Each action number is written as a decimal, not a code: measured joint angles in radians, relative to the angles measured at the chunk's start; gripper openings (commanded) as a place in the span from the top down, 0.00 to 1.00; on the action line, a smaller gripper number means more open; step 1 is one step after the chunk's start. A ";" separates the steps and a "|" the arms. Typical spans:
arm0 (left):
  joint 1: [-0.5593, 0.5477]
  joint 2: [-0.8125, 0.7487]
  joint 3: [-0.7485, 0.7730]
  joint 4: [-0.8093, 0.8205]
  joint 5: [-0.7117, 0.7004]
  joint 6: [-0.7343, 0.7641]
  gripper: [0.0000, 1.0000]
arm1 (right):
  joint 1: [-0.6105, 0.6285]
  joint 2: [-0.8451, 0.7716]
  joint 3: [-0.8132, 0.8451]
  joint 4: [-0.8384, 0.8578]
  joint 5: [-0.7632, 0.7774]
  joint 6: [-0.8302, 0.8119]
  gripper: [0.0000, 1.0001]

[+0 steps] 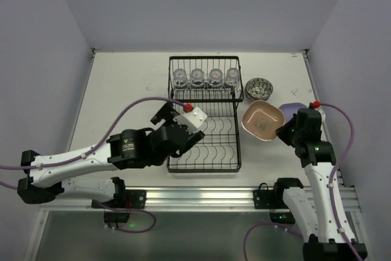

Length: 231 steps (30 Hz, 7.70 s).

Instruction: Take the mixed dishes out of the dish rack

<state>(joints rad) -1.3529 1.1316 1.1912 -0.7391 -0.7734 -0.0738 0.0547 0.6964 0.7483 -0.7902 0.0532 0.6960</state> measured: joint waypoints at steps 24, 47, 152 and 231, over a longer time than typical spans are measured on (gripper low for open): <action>0.611 -0.240 -0.118 0.021 0.140 -0.182 0.00 | -0.358 0.554 0.092 0.118 0.353 0.493 1.00; 0.612 -0.261 -0.247 0.103 0.257 -0.196 0.00 | -0.364 0.557 0.090 0.257 0.326 0.461 0.01; 0.830 0.681 0.774 -0.235 0.924 0.477 0.73 | 0.168 -0.115 0.171 0.061 -0.494 -0.278 0.06; 0.669 -0.333 -0.666 1.593 1.106 -0.892 0.54 | 0.713 0.334 0.267 1.018 -0.656 0.241 1.00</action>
<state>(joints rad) -0.6838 0.7982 0.5251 0.8543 0.3325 -0.9653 0.7677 1.0302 1.0153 0.2279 -0.6025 0.9375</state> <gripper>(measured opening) 0.548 0.053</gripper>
